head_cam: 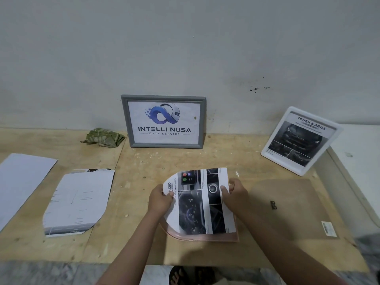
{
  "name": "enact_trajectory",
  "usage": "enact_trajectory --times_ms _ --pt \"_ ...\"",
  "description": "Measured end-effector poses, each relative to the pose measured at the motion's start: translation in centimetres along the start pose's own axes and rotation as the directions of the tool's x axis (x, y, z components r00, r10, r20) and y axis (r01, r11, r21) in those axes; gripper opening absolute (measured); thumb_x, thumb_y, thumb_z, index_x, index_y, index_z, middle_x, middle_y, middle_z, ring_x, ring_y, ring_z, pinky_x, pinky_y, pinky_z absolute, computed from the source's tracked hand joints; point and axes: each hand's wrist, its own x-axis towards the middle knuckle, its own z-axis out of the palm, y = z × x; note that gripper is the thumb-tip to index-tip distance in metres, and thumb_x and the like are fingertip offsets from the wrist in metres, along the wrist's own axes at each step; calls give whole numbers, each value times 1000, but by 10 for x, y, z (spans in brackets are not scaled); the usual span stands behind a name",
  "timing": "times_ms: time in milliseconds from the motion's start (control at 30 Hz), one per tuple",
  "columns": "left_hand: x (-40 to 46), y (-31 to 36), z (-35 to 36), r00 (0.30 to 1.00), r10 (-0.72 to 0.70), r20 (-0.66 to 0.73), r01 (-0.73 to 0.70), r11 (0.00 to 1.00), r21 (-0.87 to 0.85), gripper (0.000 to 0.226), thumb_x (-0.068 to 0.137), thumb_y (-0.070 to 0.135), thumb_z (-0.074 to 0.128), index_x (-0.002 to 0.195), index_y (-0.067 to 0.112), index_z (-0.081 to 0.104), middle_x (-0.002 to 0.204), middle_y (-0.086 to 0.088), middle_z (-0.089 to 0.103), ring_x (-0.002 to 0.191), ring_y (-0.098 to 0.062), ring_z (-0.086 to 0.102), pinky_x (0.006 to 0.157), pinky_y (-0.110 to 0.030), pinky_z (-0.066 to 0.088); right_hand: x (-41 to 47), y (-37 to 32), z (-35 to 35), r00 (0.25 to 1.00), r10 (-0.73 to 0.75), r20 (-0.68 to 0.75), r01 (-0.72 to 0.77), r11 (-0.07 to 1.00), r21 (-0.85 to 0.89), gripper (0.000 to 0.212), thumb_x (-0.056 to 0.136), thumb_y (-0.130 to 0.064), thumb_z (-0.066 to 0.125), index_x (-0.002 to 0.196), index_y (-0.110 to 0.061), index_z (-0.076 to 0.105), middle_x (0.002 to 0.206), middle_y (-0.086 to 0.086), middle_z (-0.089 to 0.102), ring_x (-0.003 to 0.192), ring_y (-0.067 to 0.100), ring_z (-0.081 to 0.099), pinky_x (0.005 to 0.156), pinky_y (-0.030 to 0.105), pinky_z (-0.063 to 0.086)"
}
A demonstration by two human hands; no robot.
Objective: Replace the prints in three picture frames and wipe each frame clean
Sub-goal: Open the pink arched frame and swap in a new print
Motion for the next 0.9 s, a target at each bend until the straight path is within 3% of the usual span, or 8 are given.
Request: enact_trajectory --times_ms 200,267,400,500,567,667,800,900 --pt "0 -8 -10 971 -219 -97 184 941 -284 14 87 17 66 81 9 56 91 -14 67 83 -33 66 76 -46 56 11 -13 17 999 45 -18 -43 991 128 14 90 -10 56 98 -1 61 90 10 63 82 25 58 71 28 43" --pt "-3 -17 -22 950 -295 -106 239 899 -366 15 88 19 63 81 8 57 92 -15 68 84 -33 67 76 -45 56 18 -27 30 997 65 37 -70 986 153 14 90 -15 56 98 -5 62 95 12 67 87 29 63 80 36 51" --pt "-13 -39 -60 921 -374 -108 281 831 -479 10 80 3 56 74 10 59 90 -14 71 79 -29 68 62 -34 53 19 -70 61 990 -33 136 13 989 148 15 92 -17 53 102 -8 60 97 8 65 88 26 62 78 33 49" --pt "-29 -60 -102 892 -420 -169 268 791 -551 29 69 -4 48 50 15 57 61 -4 65 58 -28 56 51 -24 36 10 -107 96 972 -111 210 91 991 100 11 91 -19 53 97 -12 59 96 7 66 86 26 62 74 33 49" --pt "-41 -79 -137 870 -457 -184 279 766 -580 38 63 -7 50 33 14 43 40 4 42 46 -23 33 49 -22 26 -2 -137 128 947 -166 274 150 986 78 7 90 -20 54 93 -16 58 95 7 67 85 27 62 77 36 51" --pt "-53 -110 -191 831 -504 -234 260 725 -638 47 58 -9 63 36 18 32 47 -4 32 45 -19 26 48 -23 26 -25 -183 176 894 -261 364 255 965 66 11 90 -17 52 98 -15 60 97 7 66 85 26 61 73 32 49" --pt "-63 -151 -263 789 -522 -325 215 729 -650 37 76 -11 66 53 9 44 51 -8 50 43 -19 43 42 -23 37 -61 -242 239 806 -290 516 325 946 24 28 88 -7 49 114 -9 57 103 10 63 75 19 56 57 23 38" --pt "-63 -181 -309 760 -527 -380 200 746 -635 37 73 -9 69 50 9 47 57 -13 56 48 -21 52 55 -34 48 -85 -280 282 750 -309 585 397 917 -25 40 82 -6 51 122 -9 53 114 12 60 96 27 57 71 25 41"
